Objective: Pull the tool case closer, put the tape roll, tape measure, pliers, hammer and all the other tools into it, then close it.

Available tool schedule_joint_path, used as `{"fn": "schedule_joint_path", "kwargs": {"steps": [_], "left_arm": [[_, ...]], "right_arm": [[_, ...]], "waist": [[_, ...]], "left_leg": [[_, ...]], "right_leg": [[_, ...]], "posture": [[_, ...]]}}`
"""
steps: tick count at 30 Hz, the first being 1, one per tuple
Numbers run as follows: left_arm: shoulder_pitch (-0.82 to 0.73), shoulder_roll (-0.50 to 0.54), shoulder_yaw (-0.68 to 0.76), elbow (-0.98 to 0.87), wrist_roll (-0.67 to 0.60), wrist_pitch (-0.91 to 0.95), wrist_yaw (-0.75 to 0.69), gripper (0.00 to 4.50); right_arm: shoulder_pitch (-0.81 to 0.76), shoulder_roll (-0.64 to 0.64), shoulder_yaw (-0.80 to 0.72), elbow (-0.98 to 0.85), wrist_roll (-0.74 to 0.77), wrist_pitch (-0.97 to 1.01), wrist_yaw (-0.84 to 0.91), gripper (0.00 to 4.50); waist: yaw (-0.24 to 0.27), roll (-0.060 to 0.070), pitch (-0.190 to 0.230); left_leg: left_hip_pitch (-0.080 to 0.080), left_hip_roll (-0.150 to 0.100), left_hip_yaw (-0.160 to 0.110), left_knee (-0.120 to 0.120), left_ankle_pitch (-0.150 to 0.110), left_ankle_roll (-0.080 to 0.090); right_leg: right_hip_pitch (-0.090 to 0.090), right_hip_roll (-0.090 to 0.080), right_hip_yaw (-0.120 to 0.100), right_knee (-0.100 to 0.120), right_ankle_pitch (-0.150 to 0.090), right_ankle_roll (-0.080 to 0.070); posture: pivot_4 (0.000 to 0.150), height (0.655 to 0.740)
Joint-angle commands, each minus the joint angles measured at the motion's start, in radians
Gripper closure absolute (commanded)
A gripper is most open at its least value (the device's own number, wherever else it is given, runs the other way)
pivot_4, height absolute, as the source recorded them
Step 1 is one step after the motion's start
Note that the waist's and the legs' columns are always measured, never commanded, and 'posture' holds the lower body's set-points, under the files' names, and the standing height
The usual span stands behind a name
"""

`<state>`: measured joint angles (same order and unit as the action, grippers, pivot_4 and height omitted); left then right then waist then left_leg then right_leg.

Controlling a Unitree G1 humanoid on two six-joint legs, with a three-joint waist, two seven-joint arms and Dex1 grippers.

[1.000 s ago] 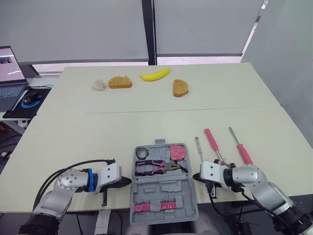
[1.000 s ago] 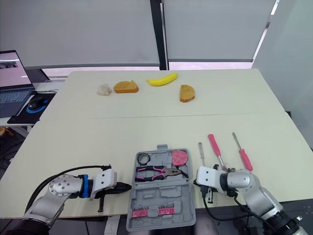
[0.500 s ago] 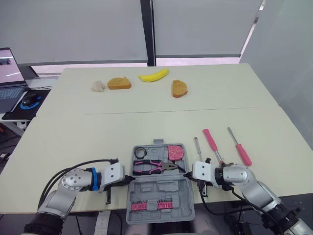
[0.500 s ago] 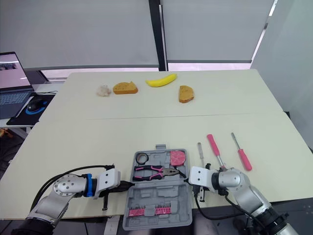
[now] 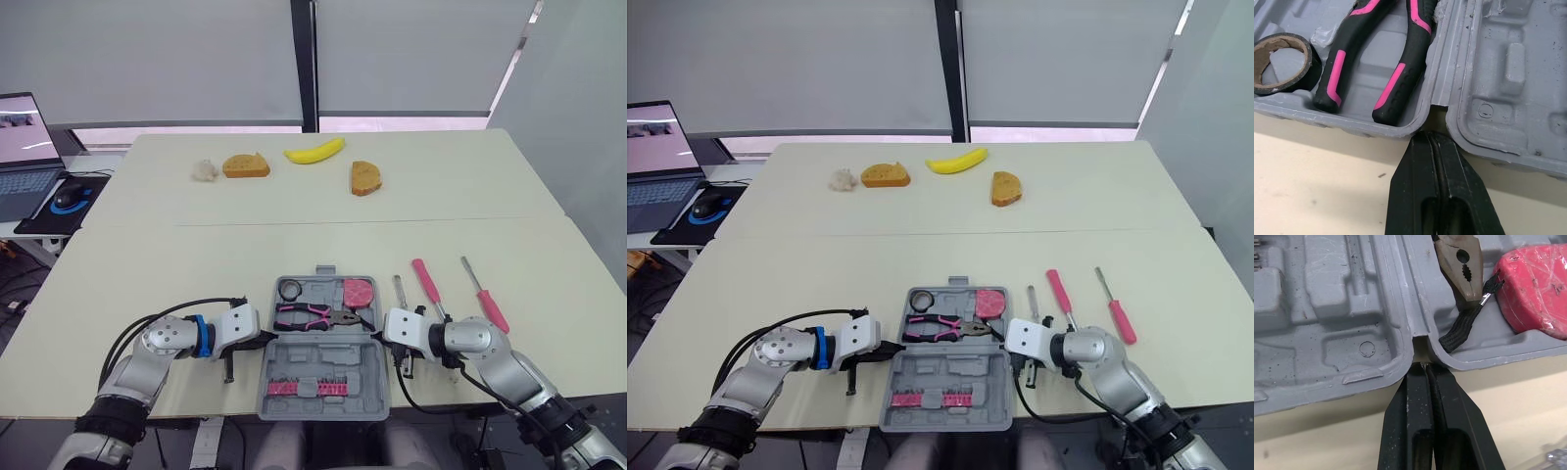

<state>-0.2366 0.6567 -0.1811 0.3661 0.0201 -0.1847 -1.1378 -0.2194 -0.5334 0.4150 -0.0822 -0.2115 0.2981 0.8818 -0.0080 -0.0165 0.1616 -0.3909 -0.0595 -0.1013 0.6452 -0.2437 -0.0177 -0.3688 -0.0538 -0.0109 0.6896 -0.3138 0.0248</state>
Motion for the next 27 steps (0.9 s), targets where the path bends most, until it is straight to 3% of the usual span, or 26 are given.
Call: {"fn": "schedule_joint_path", "kwargs": {"steps": [1, 27], "left_arm": [[-0.032, -0.042, -0.038, 0.025, 0.023, -0.02, 0.029, 4.48], [-0.175, -0.114, -0.051, 0.222, 0.11, -0.07, 0.081, 4.48]], "right_arm": [[-0.026, 0.034, 0.015, 0.013, -0.012, 0.014, -0.033, 4.5], [-0.122, 0.108, 0.013, 0.13, -0.075, 0.048, -0.108, 4.5]], "waist": [[0.001, 0.0, 0.0], [0.003, 0.002, -0.003]], "left_leg": [[0.001, 0.0, 0.0, 0.0, 0.0, 0.0], [0.008, 0.0, 0.0, -0.001, 0.0, 0.0]], "right_leg": [[0.0, 0.0, 0.0, 0.0, 0.0, 0.0], [0.003, 0.0, 0.0, 0.0, 0.0, 0.0]], "posture": [[0.15, 0.74], [0.15, 0.74]]}}
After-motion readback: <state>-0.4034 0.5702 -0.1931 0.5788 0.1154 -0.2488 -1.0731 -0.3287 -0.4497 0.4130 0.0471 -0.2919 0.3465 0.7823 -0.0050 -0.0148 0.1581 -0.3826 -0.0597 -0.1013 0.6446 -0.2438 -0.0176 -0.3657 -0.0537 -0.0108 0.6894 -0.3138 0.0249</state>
